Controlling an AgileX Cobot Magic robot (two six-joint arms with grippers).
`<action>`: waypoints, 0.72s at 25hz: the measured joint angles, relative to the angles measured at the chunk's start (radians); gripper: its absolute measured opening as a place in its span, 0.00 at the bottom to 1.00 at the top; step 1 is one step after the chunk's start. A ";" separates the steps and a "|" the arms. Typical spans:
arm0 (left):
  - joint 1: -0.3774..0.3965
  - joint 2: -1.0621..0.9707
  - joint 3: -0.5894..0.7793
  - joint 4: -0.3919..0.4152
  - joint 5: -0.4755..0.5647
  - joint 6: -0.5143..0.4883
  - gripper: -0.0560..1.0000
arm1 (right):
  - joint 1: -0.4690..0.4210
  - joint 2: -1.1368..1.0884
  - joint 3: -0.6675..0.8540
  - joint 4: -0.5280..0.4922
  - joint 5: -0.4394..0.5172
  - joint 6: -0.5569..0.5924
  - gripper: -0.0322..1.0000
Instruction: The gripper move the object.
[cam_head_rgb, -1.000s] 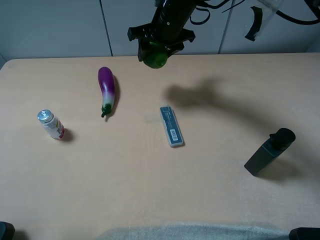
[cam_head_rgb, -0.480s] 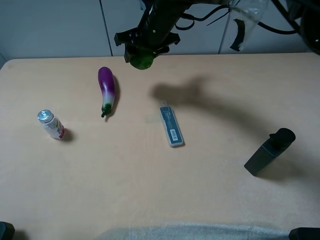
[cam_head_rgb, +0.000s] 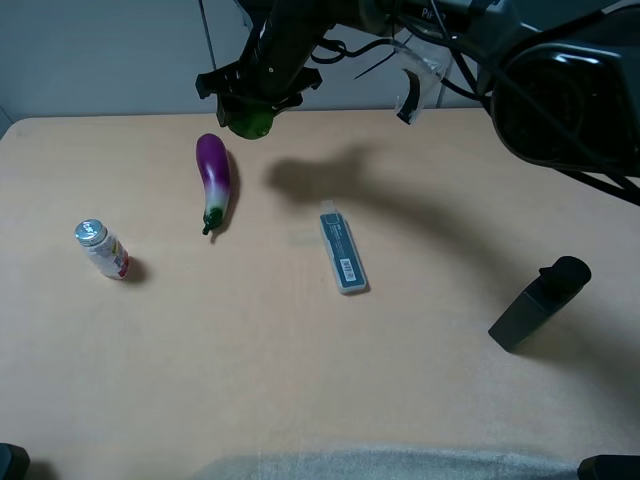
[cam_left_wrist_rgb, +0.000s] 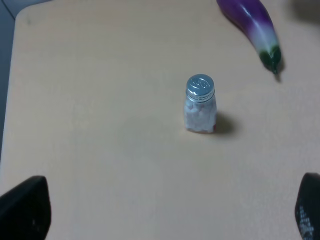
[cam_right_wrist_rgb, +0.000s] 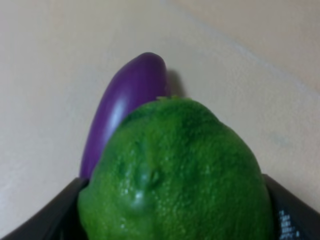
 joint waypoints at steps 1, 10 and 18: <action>0.000 0.000 0.000 0.000 0.000 0.000 0.98 | 0.000 0.007 -0.001 -0.005 -0.001 -0.003 0.49; 0.000 0.000 0.000 0.000 0.000 0.000 0.98 | 0.000 0.071 -0.004 -0.068 -0.011 -0.018 0.49; 0.000 0.000 0.000 0.000 0.000 0.000 0.98 | 0.000 0.106 -0.005 -0.084 -0.013 -0.019 0.49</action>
